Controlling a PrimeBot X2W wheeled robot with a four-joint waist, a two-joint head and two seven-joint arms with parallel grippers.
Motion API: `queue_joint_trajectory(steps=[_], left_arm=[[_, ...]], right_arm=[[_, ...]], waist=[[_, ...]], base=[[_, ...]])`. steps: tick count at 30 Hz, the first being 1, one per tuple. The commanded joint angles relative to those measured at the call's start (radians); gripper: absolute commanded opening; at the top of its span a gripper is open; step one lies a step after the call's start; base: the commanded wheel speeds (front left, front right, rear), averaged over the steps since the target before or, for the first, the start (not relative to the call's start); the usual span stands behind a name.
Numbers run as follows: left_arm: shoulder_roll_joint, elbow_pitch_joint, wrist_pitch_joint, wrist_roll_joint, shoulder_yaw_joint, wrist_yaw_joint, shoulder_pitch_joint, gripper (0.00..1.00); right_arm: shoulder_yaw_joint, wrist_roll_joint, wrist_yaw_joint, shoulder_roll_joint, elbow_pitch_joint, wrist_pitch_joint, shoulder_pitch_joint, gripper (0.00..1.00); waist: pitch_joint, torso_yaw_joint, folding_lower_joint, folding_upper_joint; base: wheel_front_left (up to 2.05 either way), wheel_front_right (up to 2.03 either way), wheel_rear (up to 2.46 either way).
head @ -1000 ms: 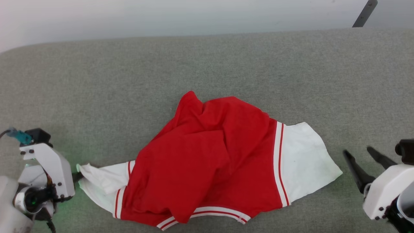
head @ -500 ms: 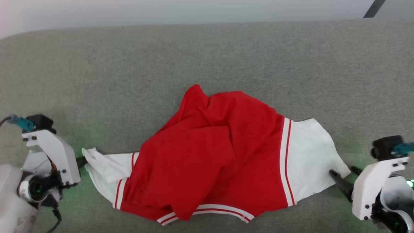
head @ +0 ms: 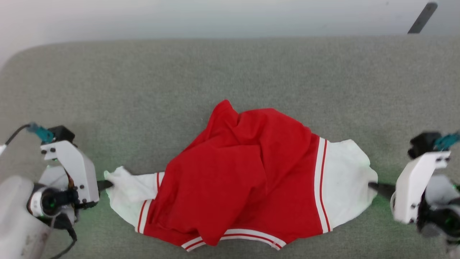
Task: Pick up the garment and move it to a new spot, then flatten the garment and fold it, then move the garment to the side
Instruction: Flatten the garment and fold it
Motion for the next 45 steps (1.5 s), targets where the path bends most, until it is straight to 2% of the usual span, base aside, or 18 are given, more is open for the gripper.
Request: queue_joint_trajectory(steps=[1,7,9,16,24,29,34,37,41,45], left_arm=[[0.010,-0.017,0.022,-0.009,-0.002,0.005,-0.017,0.00],[0.032,-0.135,0.132,-0.057,0.022,0.058,-0.069,0.00],[0.035,-0.166,0.142,-0.063,0.029,0.064,-0.089,0.00],[0.040,-0.222,0.181,-0.082,0.065,0.092,-0.215,0.00],[0.016,-0.197,0.240,-0.124,0.104,0.125,-0.392,0.00],[-0.001,-0.188,0.280,-0.153,0.119,0.146,-0.475,0.00],[-0.017,-0.149,0.250,-0.152,0.150,0.179,-0.542,0.00],[-0.008,-0.103,0.219,-0.131,0.160,0.193,-0.566,0.00],[0.009,-0.039,0.195,-0.105,0.150,0.175,-0.571,0.00],[0.019,0.020,0.188,-0.094,0.143,0.159,-0.555,0.00]], right_arm=[[-0.006,0.026,0.000,-0.011,-0.014,0.016,-0.022,0.00],[-0.049,0.151,0.000,-0.031,-0.051,0.108,-0.129,0.00],[-0.064,0.169,0.000,-0.025,-0.051,0.123,-0.174,0.00],[-0.126,0.170,0.000,0.044,0.015,0.097,-0.372,0.00],[-0.237,0.141,0.000,0.163,0.188,0.048,-0.627,0.00],[-0.317,0.151,0.000,0.200,0.292,0.026,-0.759,0.00],[-0.438,0.079,0.000,0.221,0.411,-0.101,-0.856,0.00],[-0.504,-0.021,0.000,0.209,0.494,-0.205,-0.907,0.00],[-0.539,-0.152,0.000,0.190,0.598,-0.283,-0.937,0.00],[-0.553,-0.230,0.000,0.179,0.681,-0.286,-0.949,0.00]], waist=[[-0.038,0.010,0.0000,0.0000],[-0.105,0.029,0.0000,0.0000],[-0.122,0.035,0.0000,0.0000],[-0.183,0.051,0.0000,0.0000],[-0.238,0.066,0.0000,0.0000],[-0.250,0.077,0.0000,0.0000],[-0.254,0.085,0.0000,0.0000],[-0.254,0.087,0.0000,0.0000],[-0.252,0.089,0.0000,0.0000],[-0.251,0.089,0.0000,0.0000]], base=[[0.00,0.00,0.00],[0.00,0.00,0.00],[0.00,0.00,0.00],[0.00,0.00,0.00],[0.00,0.00,0.00],[0.00,0.00,0.00],[0.00,0.00,0.00],[0.00,0.00,0.00],[0.00,0.00,0.00],[0.00,0.00,0.00]])
